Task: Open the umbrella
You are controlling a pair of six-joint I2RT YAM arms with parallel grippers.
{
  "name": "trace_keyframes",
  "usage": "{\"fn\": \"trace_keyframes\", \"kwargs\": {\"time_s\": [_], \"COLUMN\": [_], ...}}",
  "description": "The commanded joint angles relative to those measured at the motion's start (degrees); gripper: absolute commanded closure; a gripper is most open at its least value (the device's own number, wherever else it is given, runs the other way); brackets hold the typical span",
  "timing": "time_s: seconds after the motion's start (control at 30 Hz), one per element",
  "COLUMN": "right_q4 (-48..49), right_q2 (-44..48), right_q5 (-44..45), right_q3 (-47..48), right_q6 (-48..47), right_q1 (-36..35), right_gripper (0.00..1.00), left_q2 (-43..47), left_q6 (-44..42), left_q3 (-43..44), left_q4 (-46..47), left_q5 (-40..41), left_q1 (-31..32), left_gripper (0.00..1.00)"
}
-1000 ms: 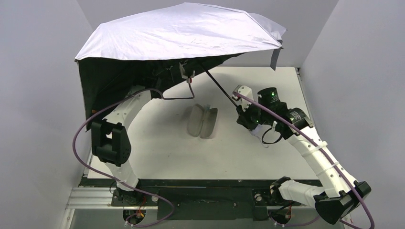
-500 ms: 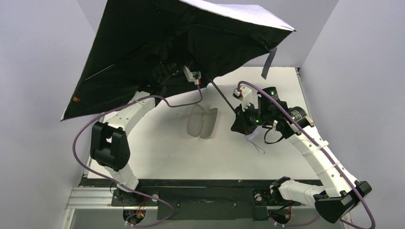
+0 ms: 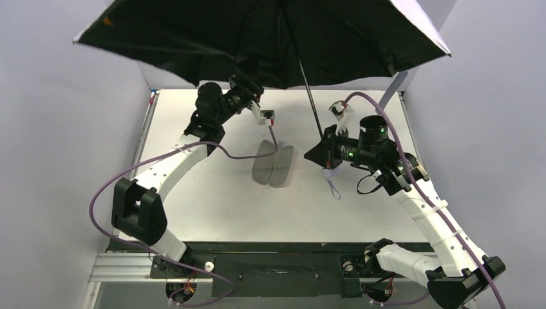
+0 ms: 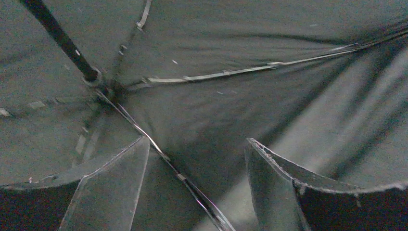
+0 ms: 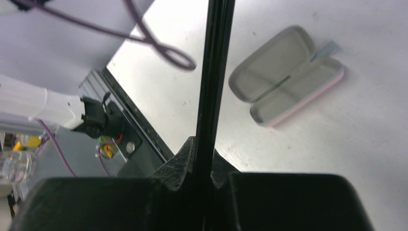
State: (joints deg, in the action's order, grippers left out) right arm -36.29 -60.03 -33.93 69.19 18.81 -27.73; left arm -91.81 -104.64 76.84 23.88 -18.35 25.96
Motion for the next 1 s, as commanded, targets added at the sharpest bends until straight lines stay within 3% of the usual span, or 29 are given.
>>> {"fn": "trace_keyframes", "kwargs": {"time_s": [0.0, 0.13, 0.2, 0.3, 0.4, 0.53, 0.73, 0.97], "right_q4": [19.16, 23.68, 25.82, 29.38, 32.09, 33.79, 33.35, 32.43], "right_q2": [3.12, 3.74, 3.93, 3.56, 2.77, 1.56, 0.87, -0.57], "right_q5": [1.24, 2.74, 3.35, 3.01, 1.52, 0.32, -0.54, -0.70], "right_q3": [0.12, -1.20, -2.13, -3.19, -3.91, -3.41, -3.29, -2.70], "right_q6": [4.17, 6.66, 7.83, 10.27, 12.58, 12.12, 10.53, 8.09], "right_q1": [1.13, 1.34, 1.36, 1.40, 1.04, -0.68, -2.77, -5.11], "right_gripper": [1.00, 1.00, 1.00, 1.00, 1.00, 1.00, 1.00, 1.00], "left_q2": [8.24, 11.38, 11.18, 10.01, 8.60, 5.70, 1.44, -3.26], "left_q6": [12.17, 35.99, 56.60, 77.23, 100.25, 122.74, 139.26, 146.33], "left_q3": [-0.67, 4.91, 12.97, 19.40, 23.60, 26.33, 29.06, 33.13], "left_q4": [-6.10, -20.21, -29.33, -36.10, -34.17, -25.83, -18.13, -14.11], "left_q5": [0.42, 2.30, 0.60, -3.67, -11.20, -15.53, -15.42, -14.91], "left_q1": [0.22, 0.56, 0.60, 0.59, 0.59, 1.33, 3.06, 5.18], "left_gripper": [0.29, 0.28, 0.29, 0.29, 0.30, 0.32, 0.33, 0.33]}}
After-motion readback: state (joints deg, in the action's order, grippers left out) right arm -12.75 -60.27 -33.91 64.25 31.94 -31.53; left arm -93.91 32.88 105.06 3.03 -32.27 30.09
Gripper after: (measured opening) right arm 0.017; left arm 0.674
